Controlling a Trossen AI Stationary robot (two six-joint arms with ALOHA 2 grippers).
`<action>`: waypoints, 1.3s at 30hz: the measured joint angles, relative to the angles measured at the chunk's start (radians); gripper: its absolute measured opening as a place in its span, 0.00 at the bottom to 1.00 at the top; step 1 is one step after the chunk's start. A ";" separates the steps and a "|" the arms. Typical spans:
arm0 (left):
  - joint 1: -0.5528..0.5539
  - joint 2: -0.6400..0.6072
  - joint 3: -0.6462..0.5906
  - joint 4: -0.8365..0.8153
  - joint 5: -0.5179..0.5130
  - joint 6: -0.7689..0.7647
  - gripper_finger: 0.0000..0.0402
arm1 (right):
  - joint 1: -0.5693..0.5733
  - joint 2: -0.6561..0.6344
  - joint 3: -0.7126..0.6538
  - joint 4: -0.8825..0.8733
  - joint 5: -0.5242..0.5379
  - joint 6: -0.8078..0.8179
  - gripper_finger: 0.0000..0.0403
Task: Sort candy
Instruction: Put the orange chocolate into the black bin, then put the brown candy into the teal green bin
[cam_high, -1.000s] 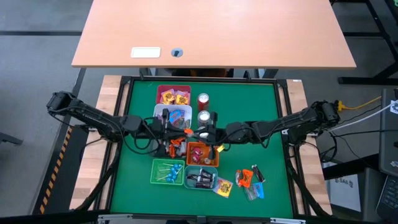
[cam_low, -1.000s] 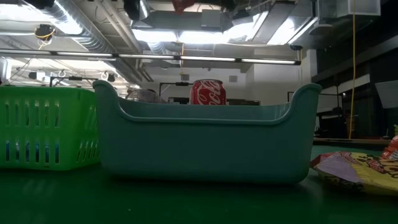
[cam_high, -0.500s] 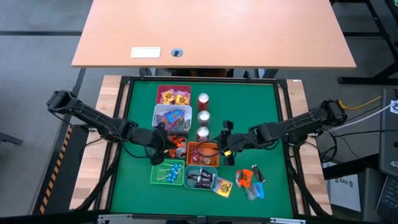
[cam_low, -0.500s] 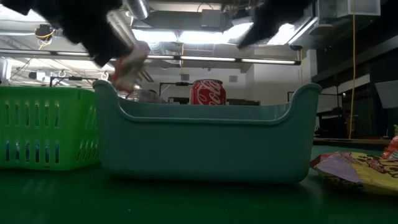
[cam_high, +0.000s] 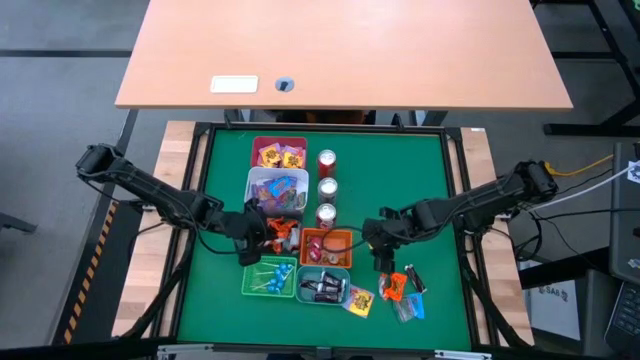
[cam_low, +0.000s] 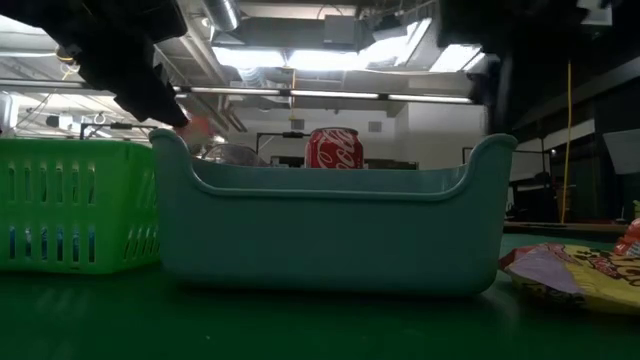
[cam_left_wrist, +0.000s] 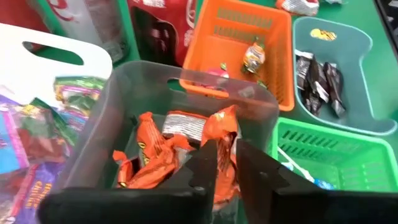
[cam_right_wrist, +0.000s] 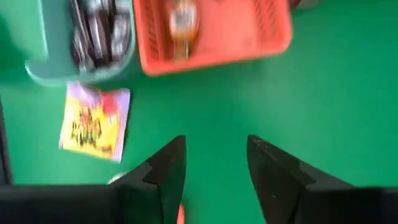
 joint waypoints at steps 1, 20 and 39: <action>0.000 0.000 0.000 0.001 -0.009 0.000 0.14 | 0.000 0.000 -0.011 -0.009 -0.027 0.025 0.41; 0.000 0.000 0.000 0.005 -0.017 -0.046 0.31 | 0.243 0.000 -0.141 -0.123 -0.158 0.631 0.41; 0.001 0.000 0.000 0.021 -0.017 -0.045 0.31 | 0.486 0.143 -0.141 -0.122 0.055 0.940 0.41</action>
